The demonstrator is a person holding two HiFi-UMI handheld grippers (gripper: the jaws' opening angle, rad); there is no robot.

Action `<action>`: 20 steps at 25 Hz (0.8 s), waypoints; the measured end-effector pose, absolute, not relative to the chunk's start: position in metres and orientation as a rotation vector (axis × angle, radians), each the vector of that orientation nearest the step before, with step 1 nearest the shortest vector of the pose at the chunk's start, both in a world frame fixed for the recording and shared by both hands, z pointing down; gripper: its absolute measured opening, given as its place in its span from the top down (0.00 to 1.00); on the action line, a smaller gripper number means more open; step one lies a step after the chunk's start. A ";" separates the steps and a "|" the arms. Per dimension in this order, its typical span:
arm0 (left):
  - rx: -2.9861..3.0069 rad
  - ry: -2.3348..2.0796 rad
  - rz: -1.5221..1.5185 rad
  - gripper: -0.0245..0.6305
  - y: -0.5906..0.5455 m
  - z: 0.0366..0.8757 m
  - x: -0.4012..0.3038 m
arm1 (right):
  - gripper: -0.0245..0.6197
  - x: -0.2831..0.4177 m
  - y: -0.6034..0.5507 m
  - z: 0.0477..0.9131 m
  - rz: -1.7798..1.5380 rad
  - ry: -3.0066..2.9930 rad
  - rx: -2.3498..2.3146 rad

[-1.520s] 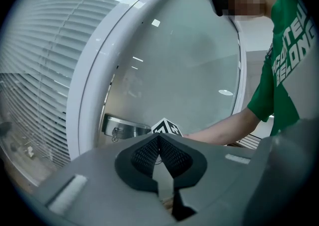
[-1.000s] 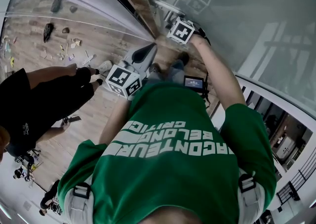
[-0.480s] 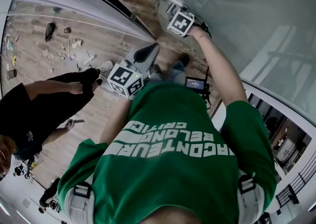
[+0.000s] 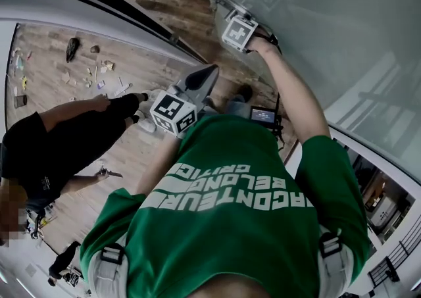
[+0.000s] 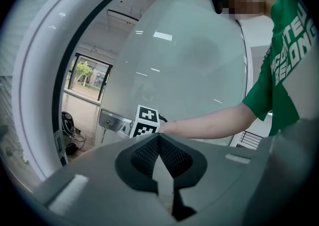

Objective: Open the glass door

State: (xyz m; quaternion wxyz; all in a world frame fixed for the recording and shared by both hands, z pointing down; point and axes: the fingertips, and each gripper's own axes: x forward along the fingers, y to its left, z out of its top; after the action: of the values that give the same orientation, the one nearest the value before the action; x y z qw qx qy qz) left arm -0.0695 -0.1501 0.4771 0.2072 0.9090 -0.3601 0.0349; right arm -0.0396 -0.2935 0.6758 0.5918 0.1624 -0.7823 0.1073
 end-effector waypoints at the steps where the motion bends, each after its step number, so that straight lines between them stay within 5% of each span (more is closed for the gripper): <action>1: 2.535 -1.004 0.094 0.95 -0.153 0.476 -0.067 | 0.97 -0.038 -0.297 0.675 0.250 -1.820 0.382; 20: 2.525 -1.083 0.069 0.95 -0.168 0.476 -0.024 | 0.97 0.002 -0.359 0.680 0.285 -1.764 0.405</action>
State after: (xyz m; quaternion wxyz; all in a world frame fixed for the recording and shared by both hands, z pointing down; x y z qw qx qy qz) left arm -0.0236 -0.1677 0.4757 0.1953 0.9010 -0.3866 0.0247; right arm 0.0024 -0.3592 0.6799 0.6088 0.1755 -0.7637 0.1236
